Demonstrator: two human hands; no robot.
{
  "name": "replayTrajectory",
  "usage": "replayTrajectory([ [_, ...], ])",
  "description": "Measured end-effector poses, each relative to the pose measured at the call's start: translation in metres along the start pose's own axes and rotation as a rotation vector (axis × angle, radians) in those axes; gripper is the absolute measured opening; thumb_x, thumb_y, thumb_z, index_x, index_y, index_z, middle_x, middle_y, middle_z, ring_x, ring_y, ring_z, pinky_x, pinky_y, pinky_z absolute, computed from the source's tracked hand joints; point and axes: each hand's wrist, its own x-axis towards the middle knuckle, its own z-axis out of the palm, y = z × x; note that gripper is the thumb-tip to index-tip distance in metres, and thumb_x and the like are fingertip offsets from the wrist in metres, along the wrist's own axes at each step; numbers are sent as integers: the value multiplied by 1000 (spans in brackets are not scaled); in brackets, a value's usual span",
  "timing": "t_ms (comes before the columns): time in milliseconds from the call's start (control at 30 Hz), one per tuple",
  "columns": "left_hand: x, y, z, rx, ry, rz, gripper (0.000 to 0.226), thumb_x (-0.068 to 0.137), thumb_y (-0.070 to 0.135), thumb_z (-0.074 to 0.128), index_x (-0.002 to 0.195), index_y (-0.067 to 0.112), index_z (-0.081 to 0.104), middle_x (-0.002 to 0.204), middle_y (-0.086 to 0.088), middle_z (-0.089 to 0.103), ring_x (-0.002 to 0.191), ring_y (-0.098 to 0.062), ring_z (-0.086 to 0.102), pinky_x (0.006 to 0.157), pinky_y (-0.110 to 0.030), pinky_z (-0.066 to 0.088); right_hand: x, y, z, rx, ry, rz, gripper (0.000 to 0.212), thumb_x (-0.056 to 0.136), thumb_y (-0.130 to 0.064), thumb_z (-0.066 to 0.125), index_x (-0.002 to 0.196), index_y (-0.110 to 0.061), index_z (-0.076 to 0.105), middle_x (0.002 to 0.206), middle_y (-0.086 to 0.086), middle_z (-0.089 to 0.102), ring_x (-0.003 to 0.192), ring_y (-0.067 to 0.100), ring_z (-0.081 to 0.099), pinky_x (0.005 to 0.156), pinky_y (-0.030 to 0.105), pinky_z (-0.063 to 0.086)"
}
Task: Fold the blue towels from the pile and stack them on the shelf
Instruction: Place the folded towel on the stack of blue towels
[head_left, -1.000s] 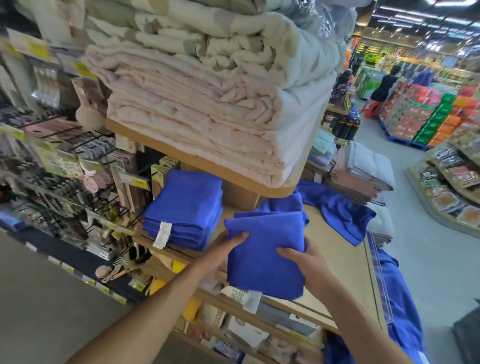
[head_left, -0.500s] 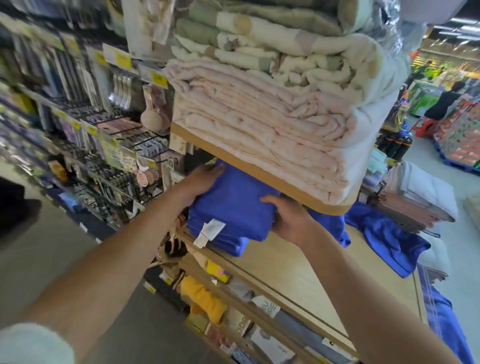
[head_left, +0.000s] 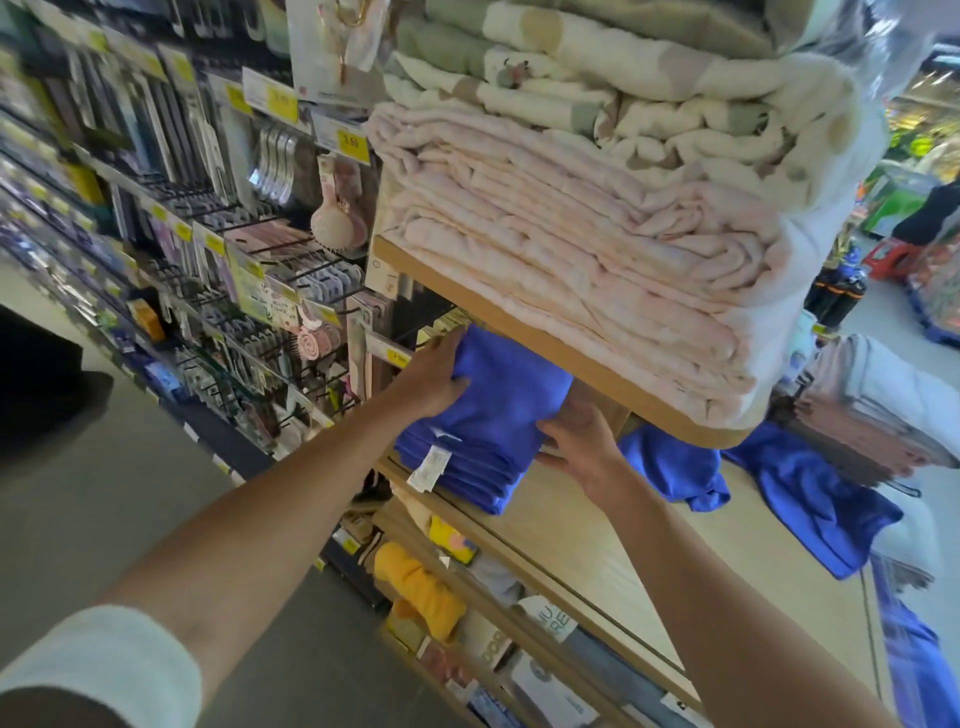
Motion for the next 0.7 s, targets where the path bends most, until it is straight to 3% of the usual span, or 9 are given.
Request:
replayTrajectory([
  [67,-3,4,5,133,28,76,74,101,37,56,161,20,16,165,-11,22,149,-37,26,116,-51,33,6,1,2,-425,210,-175,32,94,-15,61,120,3,57,99,18,59,92,34,58,78,37,46],
  [100,-5,6,10,187,33,122,70,102,42,51,161,20,18,167,-8,20,152,-33,20,119,-51,30,10,-2,6,-611,268,-306,42,96,-23,61,128,4,54,112,23,62,103,40,59,86,38,45],
  [167,-10,4,22,277,-21,132,65,104,51,36,161,26,17,170,-1,12,156,-25,7,123,-51,21,23,-9,17,-876,197,-514,58,102,-37,53,147,-1,43,146,23,52,132,41,49,106,44,43],
  [267,-20,-9,39,314,-98,30,63,104,59,21,161,35,8,171,6,2,157,-21,1,125,-52,14,52,-4,33,-1114,40,-492,67,103,-54,34,159,-19,23,164,9,32,148,33,35,116,50,33],
  [367,-26,-26,48,267,-60,-10,63,103,58,24,161,36,12,170,6,4,157,-24,6,124,-53,18,64,23,37,-1152,-35,-386,70,102,-62,24,161,-27,16,170,-1,17,155,23,18,122,51,17],
  [467,-21,-31,56,223,-126,-26,64,101,63,21,159,43,7,169,16,-4,156,-22,4,125,-49,18,68,50,34,-1082,-51,-341,75,97,-69,15,162,-31,11,171,-7,10,157,17,8,125,52,10],
  [700,-11,-40,65,240,-58,34,64,99,64,20,159,41,14,169,15,4,155,-21,13,121,-47,28,75,58,42,-1027,2,-269,80,92,-71,12,161,-30,12,167,-2,22,153,24,22,121,51,20],
])
